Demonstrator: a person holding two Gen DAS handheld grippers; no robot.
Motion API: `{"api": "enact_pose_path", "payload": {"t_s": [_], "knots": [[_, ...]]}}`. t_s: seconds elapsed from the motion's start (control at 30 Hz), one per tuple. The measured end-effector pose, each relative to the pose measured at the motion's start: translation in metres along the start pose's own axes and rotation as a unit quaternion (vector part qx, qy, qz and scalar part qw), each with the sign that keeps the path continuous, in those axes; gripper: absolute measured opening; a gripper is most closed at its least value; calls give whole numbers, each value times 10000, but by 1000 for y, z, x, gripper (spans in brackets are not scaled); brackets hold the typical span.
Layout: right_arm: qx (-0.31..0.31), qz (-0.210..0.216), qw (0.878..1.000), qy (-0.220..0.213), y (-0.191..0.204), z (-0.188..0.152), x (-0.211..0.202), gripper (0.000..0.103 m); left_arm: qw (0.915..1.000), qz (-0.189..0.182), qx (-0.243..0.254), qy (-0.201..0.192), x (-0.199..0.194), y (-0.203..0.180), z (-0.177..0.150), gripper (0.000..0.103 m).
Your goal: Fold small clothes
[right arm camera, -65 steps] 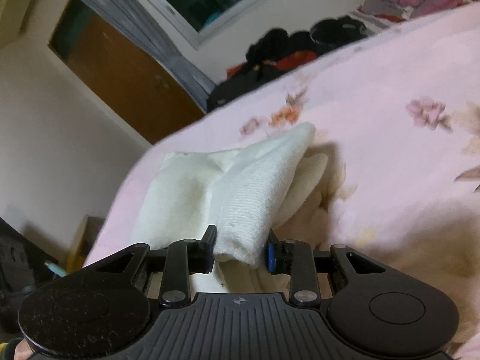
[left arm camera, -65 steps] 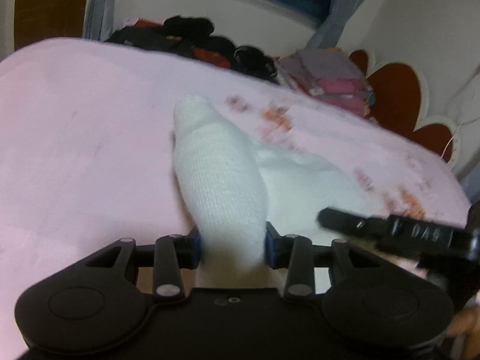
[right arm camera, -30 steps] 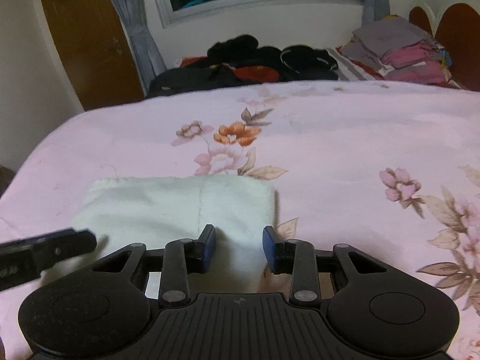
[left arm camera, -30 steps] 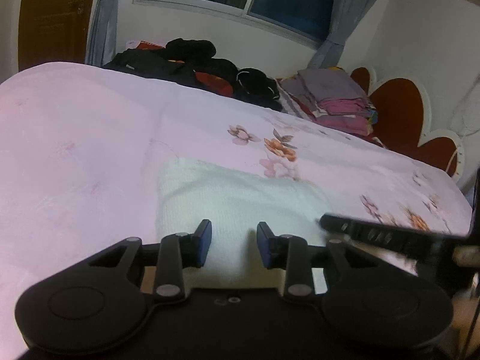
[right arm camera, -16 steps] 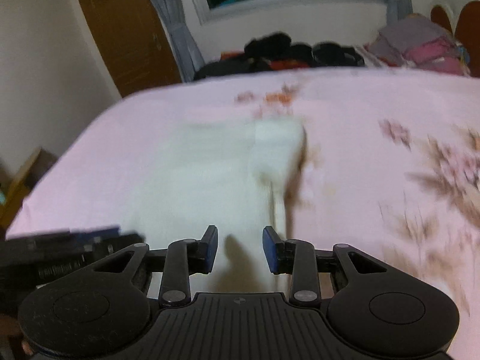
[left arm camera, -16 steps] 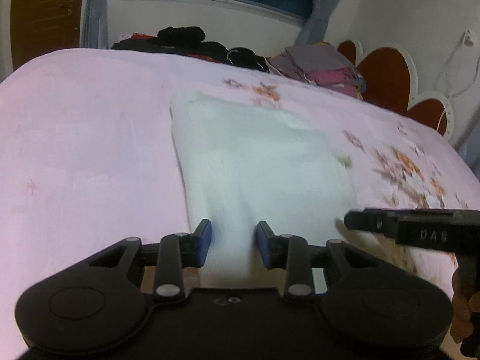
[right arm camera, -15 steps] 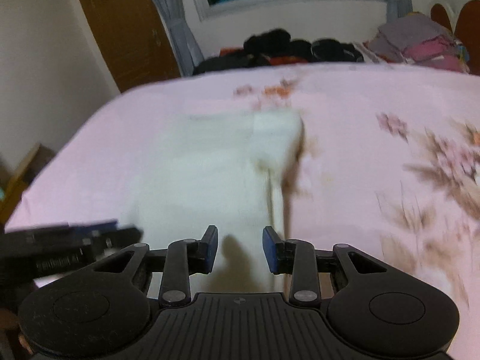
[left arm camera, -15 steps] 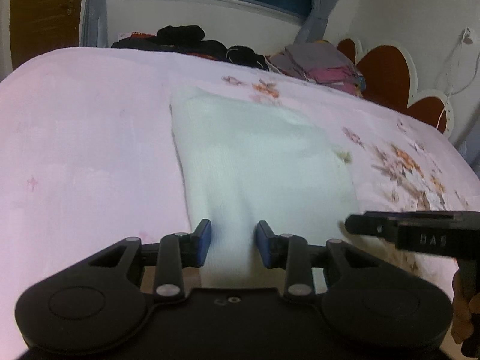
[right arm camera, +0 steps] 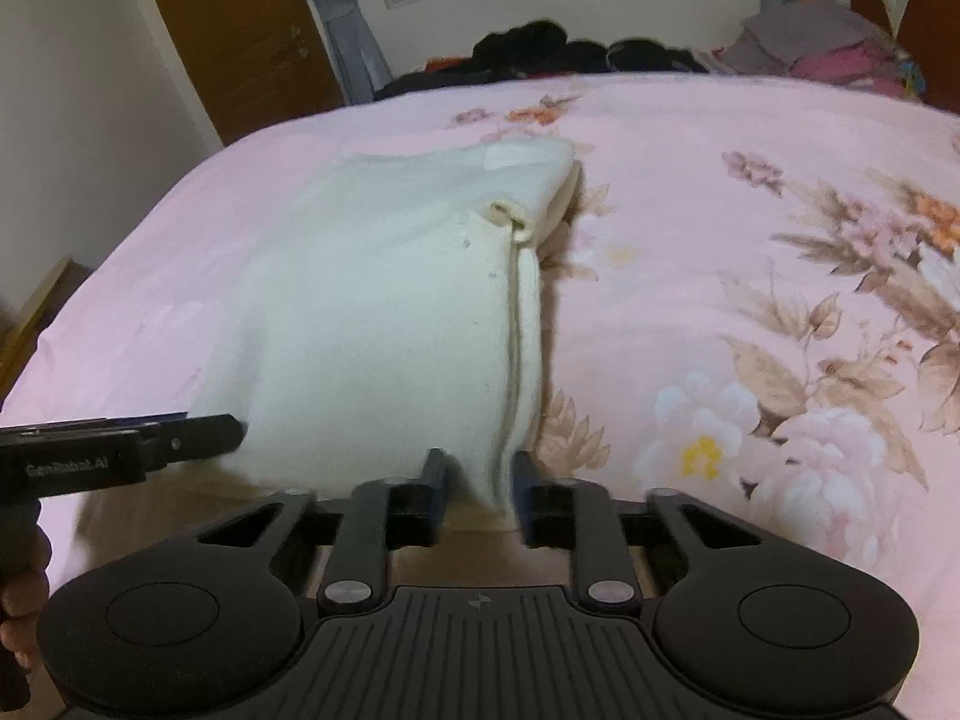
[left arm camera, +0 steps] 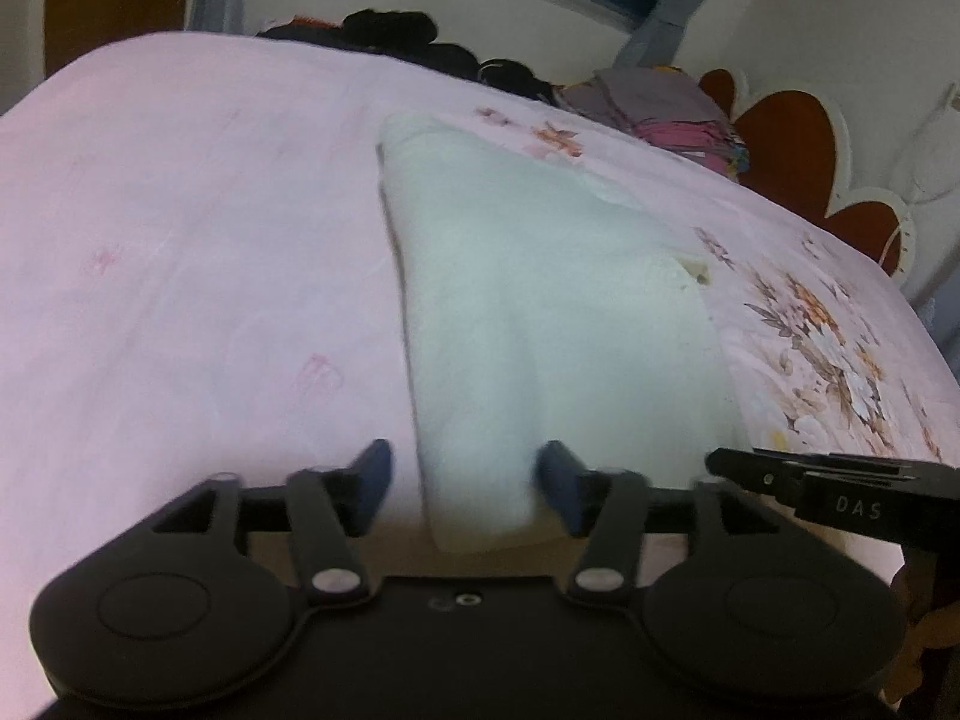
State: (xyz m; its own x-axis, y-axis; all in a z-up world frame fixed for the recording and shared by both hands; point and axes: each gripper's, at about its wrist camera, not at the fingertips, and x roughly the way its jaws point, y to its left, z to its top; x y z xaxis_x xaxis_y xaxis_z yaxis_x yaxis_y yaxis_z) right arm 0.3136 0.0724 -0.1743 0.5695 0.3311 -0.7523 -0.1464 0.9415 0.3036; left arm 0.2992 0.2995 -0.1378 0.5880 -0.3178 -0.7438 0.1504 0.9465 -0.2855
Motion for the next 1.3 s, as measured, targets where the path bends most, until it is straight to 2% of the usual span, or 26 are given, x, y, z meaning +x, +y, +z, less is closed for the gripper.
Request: {"api": "enact_pose_path", "payload": {"t_s": [0.07,0.1,0.13,0.17,0.2,0.23,0.3,0.37,0.43,0.47,0.5,0.57,0.63,0.67,0.73,0.77,0.83,0.93,1.03,1.07,1.17,1.3], "knots": [[338,139,9993,64,-8,1,3,20,10000,-7,-76,39,3,0,0,63],[652,288,9974,103,-14,3,3,15,9999,-47,-109,69,5,-1,1,64],[937,461,9944,132,-20,4,3,12,9998,-99,-157,103,6,-2,2,61],[1229,693,9899,147,-25,5,2,11,9996,-173,-185,143,7,-2,5,52],[1440,902,9854,140,-28,6,0,11,9992,-284,-186,201,8,-3,8,29],[1566,1057,9819,124,-30,7,-3,10,9993,-261,-157,207,7,-4,10,23],[1735,1291,9763,66,-32,7,-9,10,9995,-278,1,154,3,-7,16,19],[1707,1149,9786,46,-35,6,-12,10,9994,-324,97,114,-2,-8,18,18],[1514,590,9865,195,-41,0,-8,8,9991,-360,225,76,-5,-12,14,18],[1548,516,9863,246,-45,-4,-5,8,9989,-299,342,82,-4,-17,10,18],[1532,507,9866,233,-44,-4,-5,8,9986,-186,483,96,-1,-22,7,18],[1068,260,9937,197,-30,0,-6,8,9973,53,716,121,5,-29,0,25],[642,30,9979,119,-16,3,-10,9,9967,108,806,46,1,-32,-1,31],[491,-27,9988,21,-11,6,-14,9,9965,128,822,-4,-3,-32,0,33],[246,-152,9992,-259,-5,10,-24,9,9967,248,753,-166,-9,-29,2,47],[246,-97,9991,-333,-3,15,-25,9,9967,301,693,-287,-13,-27,3,49],[289,-59,9989,-377,-1,22,-21,9,9965,322,632,-437,-15,-26,7,49],[196,-106,9988,-446,7,28,-11,9,9963,275,701,-404,-4,-32,11,49],[-77,-388,9986,-337,15,25,6,9,9965,343,762,28,19,-38,8,48],[-96,-461,9984,-299,14,23,11,9,9965,353,764,-29,19,-39,7,49],[58,-336,9987,-370,9,27,13,9,9962,357,799,-19,18,-40,7,49],[-209,-494,9983,-226,12,29,25,8,9957,427,820,-4,18,-40,8,59]]}}
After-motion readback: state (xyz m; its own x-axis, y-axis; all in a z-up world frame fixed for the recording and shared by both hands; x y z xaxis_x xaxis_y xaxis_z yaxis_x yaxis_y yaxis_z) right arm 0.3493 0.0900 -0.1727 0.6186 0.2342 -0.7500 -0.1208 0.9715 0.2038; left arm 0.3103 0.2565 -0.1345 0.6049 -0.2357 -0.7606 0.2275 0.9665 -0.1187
